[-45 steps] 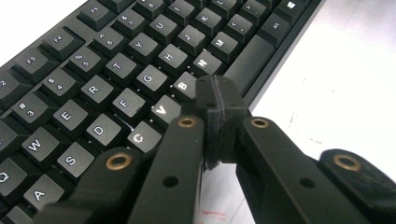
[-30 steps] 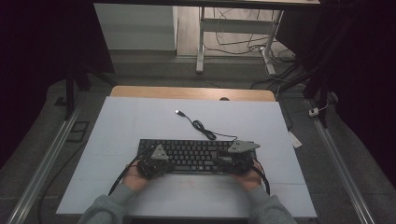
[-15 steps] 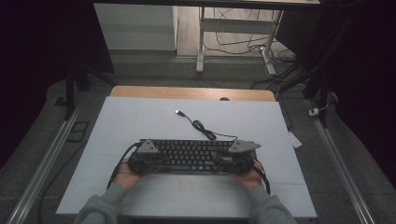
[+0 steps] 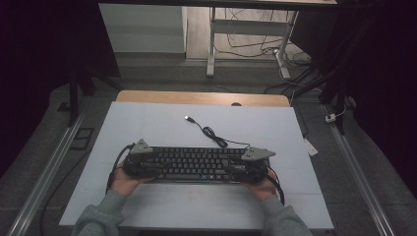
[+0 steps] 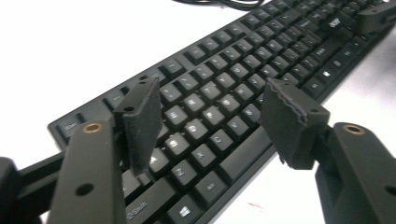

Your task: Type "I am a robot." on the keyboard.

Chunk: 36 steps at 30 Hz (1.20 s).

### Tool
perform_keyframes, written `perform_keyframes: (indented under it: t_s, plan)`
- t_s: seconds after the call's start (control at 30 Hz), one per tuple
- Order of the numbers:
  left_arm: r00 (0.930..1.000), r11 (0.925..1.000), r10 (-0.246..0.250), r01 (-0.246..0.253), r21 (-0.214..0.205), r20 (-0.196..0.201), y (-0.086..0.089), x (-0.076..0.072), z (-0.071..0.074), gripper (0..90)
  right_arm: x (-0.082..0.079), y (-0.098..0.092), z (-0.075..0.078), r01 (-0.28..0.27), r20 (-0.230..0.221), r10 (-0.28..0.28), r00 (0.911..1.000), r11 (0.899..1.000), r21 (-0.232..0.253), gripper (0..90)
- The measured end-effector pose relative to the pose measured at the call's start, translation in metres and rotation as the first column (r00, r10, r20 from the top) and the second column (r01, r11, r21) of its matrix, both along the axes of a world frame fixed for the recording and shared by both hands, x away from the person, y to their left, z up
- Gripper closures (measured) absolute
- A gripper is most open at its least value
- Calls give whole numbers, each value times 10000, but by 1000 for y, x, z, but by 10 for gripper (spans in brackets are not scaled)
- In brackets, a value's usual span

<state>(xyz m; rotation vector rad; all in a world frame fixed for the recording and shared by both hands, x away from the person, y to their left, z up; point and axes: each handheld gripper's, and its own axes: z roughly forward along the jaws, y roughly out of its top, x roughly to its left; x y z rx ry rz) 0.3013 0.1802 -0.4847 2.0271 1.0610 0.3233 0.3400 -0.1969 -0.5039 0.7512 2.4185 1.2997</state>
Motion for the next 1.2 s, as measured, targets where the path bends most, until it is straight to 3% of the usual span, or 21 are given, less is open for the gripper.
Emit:
perform_keyframes:
  t_s: [0.4,0.93,1.03,1.2]
  plan:
    - [9990,9990,446,-446,20,6,12,3,1,350,0,0,0,-153,-15,153,9999,9999,73,462]
    - [9963,9962,858,-858,141,26,21,9,-2,414,1,2,-1,-189,-70,189,9998,9998,0,463]
    - [9973,9968,734,-735,302,44,18,9,-3,446,1,1,-1,-191,-80,191,9998,9998,-22,463]
    - [9991,9973,414,-412,614,-31,15,9,-6,587,1,1,-1,-135,-82,134,9999,9999,-106,463]
